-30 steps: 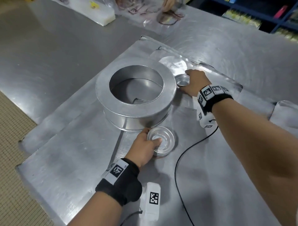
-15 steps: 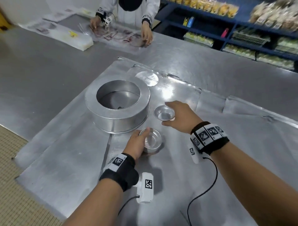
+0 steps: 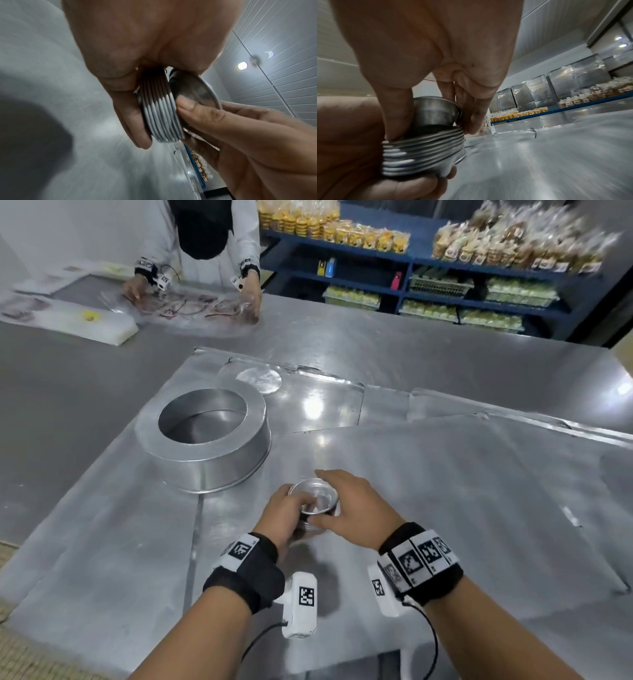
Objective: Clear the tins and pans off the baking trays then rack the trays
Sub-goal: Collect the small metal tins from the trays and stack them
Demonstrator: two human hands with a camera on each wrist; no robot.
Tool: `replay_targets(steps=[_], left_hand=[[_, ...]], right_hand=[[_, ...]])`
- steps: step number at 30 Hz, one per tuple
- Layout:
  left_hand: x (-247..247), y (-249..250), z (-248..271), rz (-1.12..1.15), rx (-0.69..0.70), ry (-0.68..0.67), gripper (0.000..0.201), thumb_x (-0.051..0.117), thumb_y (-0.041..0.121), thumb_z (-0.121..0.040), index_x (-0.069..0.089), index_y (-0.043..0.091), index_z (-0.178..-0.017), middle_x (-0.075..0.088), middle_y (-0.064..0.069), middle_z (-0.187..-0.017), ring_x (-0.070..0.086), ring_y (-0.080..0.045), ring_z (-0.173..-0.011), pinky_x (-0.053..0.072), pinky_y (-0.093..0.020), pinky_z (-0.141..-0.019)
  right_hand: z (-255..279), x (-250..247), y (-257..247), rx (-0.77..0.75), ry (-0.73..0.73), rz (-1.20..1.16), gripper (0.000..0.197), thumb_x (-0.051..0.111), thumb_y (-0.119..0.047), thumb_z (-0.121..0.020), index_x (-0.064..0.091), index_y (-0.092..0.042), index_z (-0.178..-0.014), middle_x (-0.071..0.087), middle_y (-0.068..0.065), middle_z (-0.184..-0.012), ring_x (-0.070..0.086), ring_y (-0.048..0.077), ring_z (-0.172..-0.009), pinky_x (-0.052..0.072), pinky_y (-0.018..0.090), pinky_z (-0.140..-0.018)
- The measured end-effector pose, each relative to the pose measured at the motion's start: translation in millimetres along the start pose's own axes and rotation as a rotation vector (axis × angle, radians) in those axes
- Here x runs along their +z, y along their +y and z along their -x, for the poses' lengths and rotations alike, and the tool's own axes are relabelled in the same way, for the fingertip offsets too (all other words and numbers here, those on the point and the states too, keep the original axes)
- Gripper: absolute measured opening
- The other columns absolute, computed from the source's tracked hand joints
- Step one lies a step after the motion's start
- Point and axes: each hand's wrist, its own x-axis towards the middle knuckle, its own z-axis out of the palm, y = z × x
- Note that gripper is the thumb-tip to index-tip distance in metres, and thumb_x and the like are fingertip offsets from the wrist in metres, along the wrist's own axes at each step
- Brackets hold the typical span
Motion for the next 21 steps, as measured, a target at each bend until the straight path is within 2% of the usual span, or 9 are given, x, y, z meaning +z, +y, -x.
replay_targets(steps=[4,8,10,14,18,21], left_hand=[[20.0,-14.3,15.9,-0.052,0.01,-0.033,0.033,0.058,0.0,-0.087,0.061,0.01,-0.118,0.072,-0.023,-0.103,0.066,-0.03,-0.08,0.052,-0.04,-0.073],[44.2,-31.0,36.3,-0.095,-0.01,-0.107,0.029,0.056,0.001,-0.091,0.063,0.011,-0.116,0.07,-0.016,-0.098,0.066,-0.028,-0.083,0.056,-0.046,-0.083],[57.2,-40.9,46.6,-0.114,-0.029,-0.146,0.029,0.054,0.0,-0.092,0.064,0.011,-0.117,0.07,-0.017,-0.1,0.066,-0.03,-0.086,0.055,-0.05,-0.085],[81.1,-61.5,67.1,-0.154,-0.056,-0.205,0.027,0.051,0.002,-0.094,0.066,0.009,-0.115,0.07,-0.017,-0.098,0.066,-0.031,-0.086,0.054,-0.045,-0.076],[102.0,-79.8,88.3,-0.158,-0.088,-0.235,0.023,0.053,0.01,-0.1,0.069,0.015,-0.116,0.073,-0.012,-0.101,0.07,-0.026,-0.083,0.058,-0.036,-0.06],[113.1,-94.3,100.6,-0.127,-0.103,-0.23,0.021,0.053,0.006,-0.1,0.067,0.007,-0.115,0.069,-0.018,-0.1,0.067,-0.029,-0.086,0.06,-0.038,-0.061]], right_hand=[[34.0,-7.0,6.4,0.062,0.012,-0.089,0.093,0.084,-0.044,-0.072,0.038,-0.021,-0.149,0.049,-0.005,-0.145,0.047,0.011,-0.13,0.038,0.023,-0.107],[75.3,-12.2,17.8,0.126,0.035,-0.134,0.102,0.089,-0.046,-0.062,0.04,-0.023,-0.148,0.051,-0.007,-0.143,0.048,0.011,-0.129,0.04,0.028,-0.108],[96.8,-14.8,24.4,0.171,0.031,-0.15,0.105,0.092,-0.046,-0.056,0.043,-0.024,-0.146,0.053,-0.007,-0.141,0.05,0.01,-0.128,0.041,0.028,-0.108],[138.2,-21.3,37.1,0.225,0.029,-0.151,0.108,0.095,-0.035,-0.051,0.045,-0.022,-0.146,0.056,-0.006,-0.139,0.052,0.01,-0.126,0.042,0.026,-0.106],[180.3,-26.2,52.2,0.233,0.039,-0.191,0.109,0.096,-0.026,-0.048,0.046,-0.019,-0.145,0.061,-0.005,-0.134,0.057,0.009,-0.121,0.044,0.026,-0.105],[211.7,-28.1,67.5,0.276,0.06,-0.268,0.106,0.096,-0.022,-0.053,0.044,-0.017,-0.146,0.058,-0.005,-0.136,0.056,0.007,-0.122,0.044,0.025,-0.106]])
